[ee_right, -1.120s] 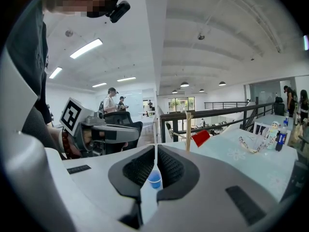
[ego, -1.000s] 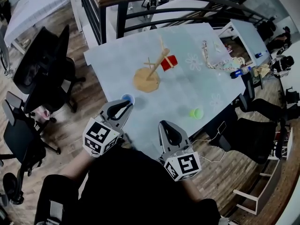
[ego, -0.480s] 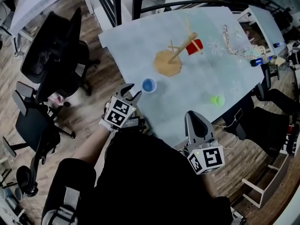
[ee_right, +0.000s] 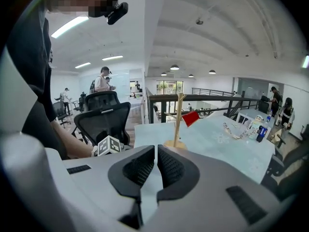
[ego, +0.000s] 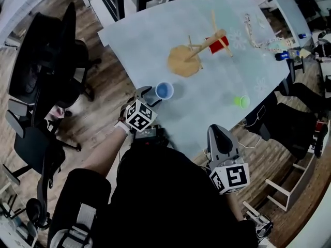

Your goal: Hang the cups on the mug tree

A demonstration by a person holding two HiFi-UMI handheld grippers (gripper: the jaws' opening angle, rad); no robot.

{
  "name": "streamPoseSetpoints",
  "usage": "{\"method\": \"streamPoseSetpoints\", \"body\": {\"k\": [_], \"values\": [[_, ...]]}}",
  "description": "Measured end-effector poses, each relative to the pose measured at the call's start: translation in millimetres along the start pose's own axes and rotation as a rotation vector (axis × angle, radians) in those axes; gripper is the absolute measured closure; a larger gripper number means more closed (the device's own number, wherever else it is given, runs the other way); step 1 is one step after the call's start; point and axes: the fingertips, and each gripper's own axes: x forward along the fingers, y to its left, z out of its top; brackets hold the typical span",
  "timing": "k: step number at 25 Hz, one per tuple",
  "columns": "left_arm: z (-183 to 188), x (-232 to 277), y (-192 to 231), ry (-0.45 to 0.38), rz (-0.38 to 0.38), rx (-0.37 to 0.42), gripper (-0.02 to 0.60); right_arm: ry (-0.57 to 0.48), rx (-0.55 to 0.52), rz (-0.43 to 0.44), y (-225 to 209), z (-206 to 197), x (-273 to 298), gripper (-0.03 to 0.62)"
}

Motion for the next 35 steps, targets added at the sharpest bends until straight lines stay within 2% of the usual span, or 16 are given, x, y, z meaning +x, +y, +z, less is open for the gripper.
{"method": "streamPoseSetpoints", "body": {"k": [6,11,14,20,25,30,35], "values": [[5,21,3,-0.032,0.006,0.023,0.316,0.051,0.019,-0.022,4,-11,14,0.551],[13,32,8,-0.030,0.073,0.116,0.316,0.078,0.025,-0.034,5,-19,14,0.551],[18,36,7,-0.028,0.067,0.121,0.322,0.065,0.042,-0.053,0,-20,10,0.551],[25,26,4,0.010,0.069,0.137,0.341,0.027,0.069,-0.053,-7,-19,0,0.551],[34,5,20,0.016,0.140,0.180,0.342,0.043,0.090,-0.033,-12,-30,-10,0.551],[49,-18,40,0.038,0.239,0.266,0.342,0.015,0.108,-0.024,-17,-31,-20,0.551],[79,-42,57,0.081,0.361,0.449,0.342,0.000,0.119,-0.018,-18,-32,-29,0.551]]}}
